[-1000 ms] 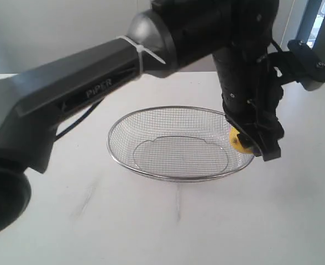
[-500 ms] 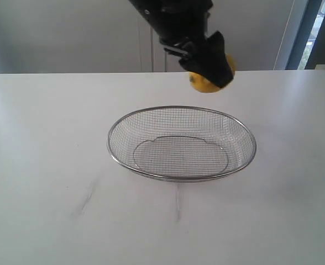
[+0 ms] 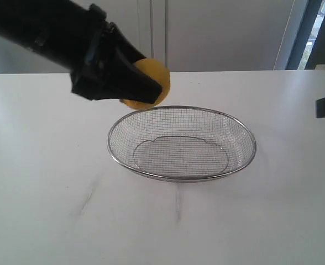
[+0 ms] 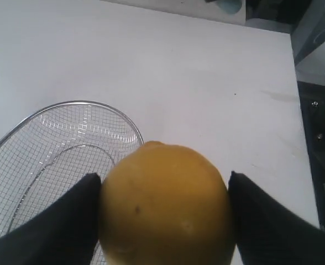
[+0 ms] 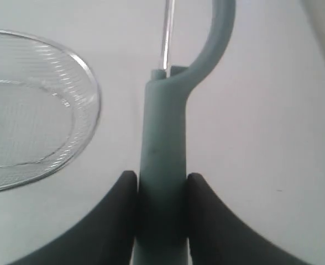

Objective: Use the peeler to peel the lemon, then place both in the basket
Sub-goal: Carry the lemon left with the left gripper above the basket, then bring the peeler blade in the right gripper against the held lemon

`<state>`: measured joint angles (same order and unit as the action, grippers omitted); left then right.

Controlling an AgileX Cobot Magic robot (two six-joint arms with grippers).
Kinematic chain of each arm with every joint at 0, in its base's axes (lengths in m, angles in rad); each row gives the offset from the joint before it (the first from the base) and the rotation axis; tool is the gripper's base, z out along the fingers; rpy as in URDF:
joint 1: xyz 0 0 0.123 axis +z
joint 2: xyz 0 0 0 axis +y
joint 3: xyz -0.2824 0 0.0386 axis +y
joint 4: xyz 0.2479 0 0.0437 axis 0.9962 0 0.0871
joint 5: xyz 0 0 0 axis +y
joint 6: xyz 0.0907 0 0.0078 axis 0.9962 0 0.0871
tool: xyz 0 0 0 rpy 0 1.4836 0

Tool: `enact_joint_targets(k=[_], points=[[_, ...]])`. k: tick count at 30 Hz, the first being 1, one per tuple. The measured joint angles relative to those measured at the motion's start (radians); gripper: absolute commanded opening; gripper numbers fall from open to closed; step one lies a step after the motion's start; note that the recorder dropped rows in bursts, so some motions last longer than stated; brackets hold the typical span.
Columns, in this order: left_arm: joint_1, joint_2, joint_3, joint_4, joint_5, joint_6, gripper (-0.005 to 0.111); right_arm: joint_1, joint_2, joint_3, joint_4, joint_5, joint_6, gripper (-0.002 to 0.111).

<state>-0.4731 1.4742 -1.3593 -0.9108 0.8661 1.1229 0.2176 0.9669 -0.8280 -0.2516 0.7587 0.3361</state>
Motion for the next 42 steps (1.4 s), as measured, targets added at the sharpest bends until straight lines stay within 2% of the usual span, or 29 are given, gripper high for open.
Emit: enact_joint_targets(k=[8,12,18,22,28,33,42], points=[[0.146,-0.179,0.281,-0.306,-0.045,0.311,0.000,-0.001,0.168,0.000,0.554,-0.034,-0.447,0.000],[0.168,-0.213,0.350,-0.363,-0.045,0.380,0.000,0.027,0.218,0.000,0.720,-0.034,-0.596,0.000],[0.168,-0.217,0.434,-0.352,-0.002,0.399,0.000,0.072,0.287,-0.013,0.778,-0.035,-0.643,0.000],[0.168,-0.217,0.487,-0.429,0.007,0.495,0.000,0.099,0.346,-0.066,0.790,-0.035,-0.678,0.000],[0.168,-0.217,0.497,-0.479,-0.082,0.546,0.000,0.122,0.465,-0.170,0.806,0.001,-0.720,0.000],[0.168,-0.217,0.497,-0.483,-0.141,0.553,0.000,0.122,0.555,-0.208,0.905,0.070,-0.802,0.000],[0.168,-0.217,0.497,-0.483,-0.156,0.553,0.000,0.124,0.597,-0.208,1.154,0.232,-0.994,0.000]])
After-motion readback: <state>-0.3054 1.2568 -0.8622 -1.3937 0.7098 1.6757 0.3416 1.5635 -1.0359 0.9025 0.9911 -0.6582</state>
